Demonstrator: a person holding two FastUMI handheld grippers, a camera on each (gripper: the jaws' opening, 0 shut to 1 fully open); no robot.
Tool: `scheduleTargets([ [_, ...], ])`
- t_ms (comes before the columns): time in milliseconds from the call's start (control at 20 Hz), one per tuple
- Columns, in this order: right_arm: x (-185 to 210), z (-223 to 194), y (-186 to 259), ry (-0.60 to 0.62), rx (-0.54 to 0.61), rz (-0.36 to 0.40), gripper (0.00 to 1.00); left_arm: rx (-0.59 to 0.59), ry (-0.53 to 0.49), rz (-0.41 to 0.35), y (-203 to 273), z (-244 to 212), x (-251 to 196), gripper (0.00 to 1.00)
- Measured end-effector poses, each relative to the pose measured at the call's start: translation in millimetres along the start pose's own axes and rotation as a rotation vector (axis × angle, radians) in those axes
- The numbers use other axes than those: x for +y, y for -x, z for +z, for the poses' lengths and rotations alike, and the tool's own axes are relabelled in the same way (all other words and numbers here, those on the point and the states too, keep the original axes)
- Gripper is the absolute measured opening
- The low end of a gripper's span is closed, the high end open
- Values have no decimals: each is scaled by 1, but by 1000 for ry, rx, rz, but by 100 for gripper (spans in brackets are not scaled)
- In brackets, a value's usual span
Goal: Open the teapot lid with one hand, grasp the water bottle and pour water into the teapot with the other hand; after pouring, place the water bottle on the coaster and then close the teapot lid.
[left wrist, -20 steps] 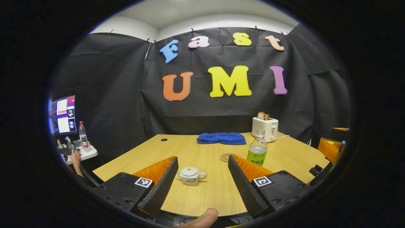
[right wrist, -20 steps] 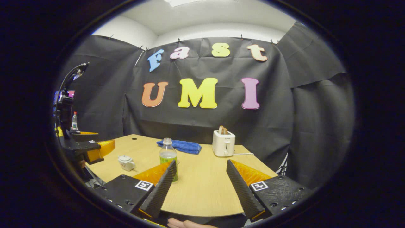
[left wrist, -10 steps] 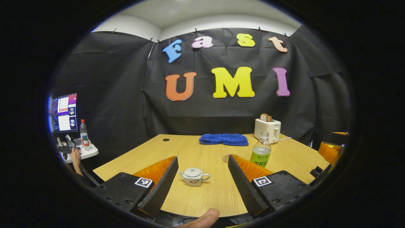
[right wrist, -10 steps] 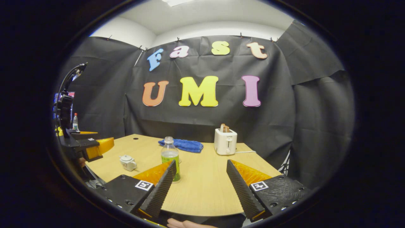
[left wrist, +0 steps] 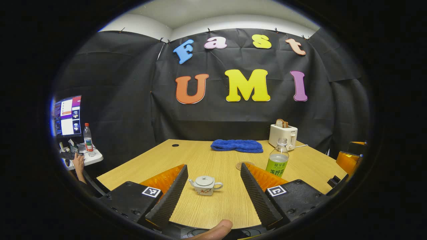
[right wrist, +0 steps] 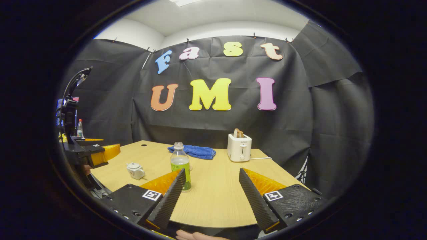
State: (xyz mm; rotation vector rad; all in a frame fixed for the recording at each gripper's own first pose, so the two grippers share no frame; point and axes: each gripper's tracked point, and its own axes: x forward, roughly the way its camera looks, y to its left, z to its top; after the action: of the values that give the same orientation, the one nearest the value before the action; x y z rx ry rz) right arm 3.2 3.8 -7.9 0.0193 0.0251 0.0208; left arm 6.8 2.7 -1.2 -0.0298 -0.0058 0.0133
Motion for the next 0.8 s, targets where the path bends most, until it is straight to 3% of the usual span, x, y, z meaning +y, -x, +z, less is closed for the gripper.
scheduleTargets([
  [450, 13, -16, -16, 5, 28, 30, 94, -31, 40, -29, -34, 2, 16, 99],
  [650, 11, -23, -23, 41, 31, 7, 97, 29, 86, -79, -80, -30, 17, 99],
  [800, 10, -30, -32, 67, 30, -11, 95, 65, 91, -66, -106, -58, 26, 96],
])
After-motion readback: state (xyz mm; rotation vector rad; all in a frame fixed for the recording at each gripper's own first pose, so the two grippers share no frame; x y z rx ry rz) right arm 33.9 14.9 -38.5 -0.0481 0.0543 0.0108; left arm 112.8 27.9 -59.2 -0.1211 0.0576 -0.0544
